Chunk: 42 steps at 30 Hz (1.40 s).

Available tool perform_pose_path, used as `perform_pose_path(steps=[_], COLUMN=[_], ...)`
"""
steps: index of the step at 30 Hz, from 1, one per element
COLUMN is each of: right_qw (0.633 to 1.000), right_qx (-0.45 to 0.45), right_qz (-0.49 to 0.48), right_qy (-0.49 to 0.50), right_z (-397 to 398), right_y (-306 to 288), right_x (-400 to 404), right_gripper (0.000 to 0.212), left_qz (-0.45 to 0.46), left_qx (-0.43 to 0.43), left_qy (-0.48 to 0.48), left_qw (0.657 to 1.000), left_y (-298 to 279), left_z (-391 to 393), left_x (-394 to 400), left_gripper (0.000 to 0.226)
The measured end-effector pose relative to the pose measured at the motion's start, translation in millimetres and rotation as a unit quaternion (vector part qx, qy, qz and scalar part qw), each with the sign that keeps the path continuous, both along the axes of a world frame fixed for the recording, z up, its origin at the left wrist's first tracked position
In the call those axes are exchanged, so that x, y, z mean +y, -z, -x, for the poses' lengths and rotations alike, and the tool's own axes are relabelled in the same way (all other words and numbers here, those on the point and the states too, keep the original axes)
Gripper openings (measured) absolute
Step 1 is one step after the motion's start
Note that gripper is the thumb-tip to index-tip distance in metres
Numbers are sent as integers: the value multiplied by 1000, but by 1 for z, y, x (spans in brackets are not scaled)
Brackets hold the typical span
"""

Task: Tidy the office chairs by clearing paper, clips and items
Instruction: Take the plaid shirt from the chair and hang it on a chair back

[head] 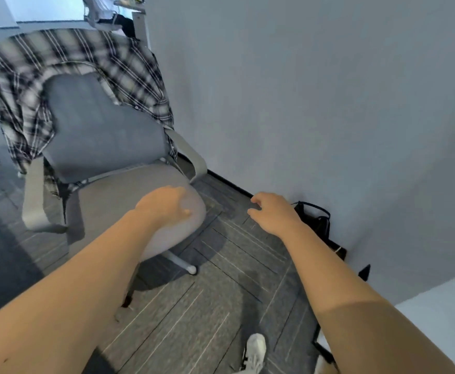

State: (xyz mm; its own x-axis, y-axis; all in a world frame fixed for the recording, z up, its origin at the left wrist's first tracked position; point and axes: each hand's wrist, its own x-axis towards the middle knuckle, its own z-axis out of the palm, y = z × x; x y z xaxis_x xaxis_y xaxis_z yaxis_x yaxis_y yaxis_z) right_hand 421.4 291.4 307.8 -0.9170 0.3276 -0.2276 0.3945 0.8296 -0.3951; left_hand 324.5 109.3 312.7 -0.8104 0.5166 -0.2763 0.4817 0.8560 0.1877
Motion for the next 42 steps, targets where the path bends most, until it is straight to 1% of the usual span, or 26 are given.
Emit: perform_pose_path(steps=[3, 6, 9, 13, 18, 22, 27, 29, 32, 33, 37, 42], right_qw=[999, 997, 995, 989, 978, 971, 963, 957, 947, 944, 928, 904], right_qx=[14, -4, -11, -26, -56, -59, -83, -91, -110, -112, -117, -115], right_qz=[-2, -3, -11, 0, 5, 1, 16, 20, 24, 24, 17, 23], right_qy=[-43, -76, -97, -148, -203, -232, -257, -274, -302, -311, -352, -411], right_z=[71, 134, 194, 261, 350, 432, 528, 546, 574, 582, 603, 608], right_y=[6, 7, 8, 20, 46, 71, 106, 117, 135, 140, 152, 154], right_x=[45, 93, 137, 163, 182, 195, 207, 208, 211, 212, 214, 213], right_gripper=[43, 42, 38, 42, 43, 43, 41, 41, 41, 41, 40, 41], left_qz=[1, -14, -36, -20, -37, -72, -118, -125, -120, -115, -95, -86], left_qx=[4, -15, -31, -54, -86, -94, -126, -128, -139, -140, -131, -139], left_qy=[-50, -97, -135, -196, -301, -367, -448, -470, -505, -515, -522, -530], left_qw=[999, 995, 990, 979, 949, 923, 877, 864, 843, 838, 837, 832], left_y=[8, 8, 7, 23, 62, 101, 148, 161, 184, 191, 208, 210], left_z=[57, 103, 144, 198, 271, 343, 423, 438, 458, 461, 462, 440], left_x=[39, 87, 126, 154, 177, 195, 222, 228, 235, 236, 235, 232], left_gripper=[47, 40, 40, 43, 46, 50, 59, 67, 85, 87, 79, 74])
